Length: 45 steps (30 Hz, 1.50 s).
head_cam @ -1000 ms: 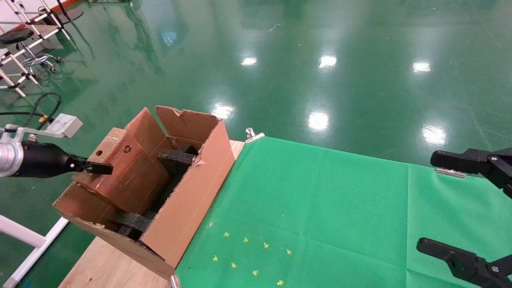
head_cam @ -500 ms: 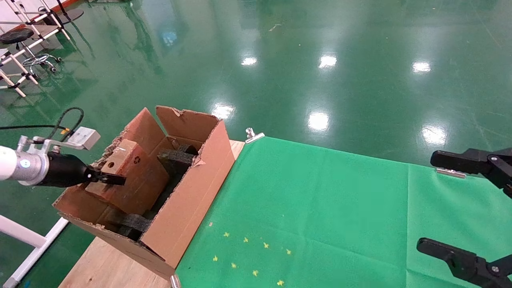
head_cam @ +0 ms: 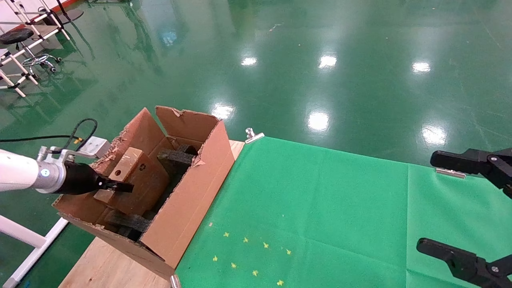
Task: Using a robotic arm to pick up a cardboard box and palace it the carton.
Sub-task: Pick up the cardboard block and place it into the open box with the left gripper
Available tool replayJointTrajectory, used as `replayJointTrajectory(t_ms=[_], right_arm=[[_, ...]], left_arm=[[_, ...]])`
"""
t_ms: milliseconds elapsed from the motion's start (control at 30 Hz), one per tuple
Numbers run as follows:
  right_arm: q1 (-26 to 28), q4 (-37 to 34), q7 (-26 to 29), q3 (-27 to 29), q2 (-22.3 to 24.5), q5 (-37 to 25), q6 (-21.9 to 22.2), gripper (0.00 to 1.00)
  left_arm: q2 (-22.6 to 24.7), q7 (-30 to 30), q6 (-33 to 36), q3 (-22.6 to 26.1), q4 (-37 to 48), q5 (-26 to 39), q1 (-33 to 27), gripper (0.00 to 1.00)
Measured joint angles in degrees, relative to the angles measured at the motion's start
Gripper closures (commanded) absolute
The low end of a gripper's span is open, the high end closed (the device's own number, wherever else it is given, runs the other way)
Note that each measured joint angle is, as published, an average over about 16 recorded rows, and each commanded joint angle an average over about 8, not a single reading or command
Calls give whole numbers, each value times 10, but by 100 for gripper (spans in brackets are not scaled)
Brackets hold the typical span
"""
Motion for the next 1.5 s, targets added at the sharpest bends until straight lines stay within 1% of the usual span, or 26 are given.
replayJointTrajectory(t_ms=[433, 967, 1000, 1233, 1267, 1500], right_arm=[[0, 0, 0, 0, 0, 0, 0, 0], [0, 0, 0, 0, 0, 0, 0, 0], [0, 0, 0, 0, 0, 0, 0, 0], [0, 0, 0, 0, 0, 0, 0, 0], [0, 0, 0, 0, 0, 0, 0, 0], [0, 0, 0, 0, 0, 0, 0, 0]], left_arm=[[21, -3, -87, -8, 12, -11, 41, 100], [35, -8, -99, -17, 10, -25, 77, 99], [36, -8, -100, -18, 10, -25, 78, 94], [41, -8, -106, -20, 8, -28, 83, 8], [41, -8, -107, -20, 7, -28, 83, 0], [42, -9, -107, -20, 7, -28, 83, 0]])
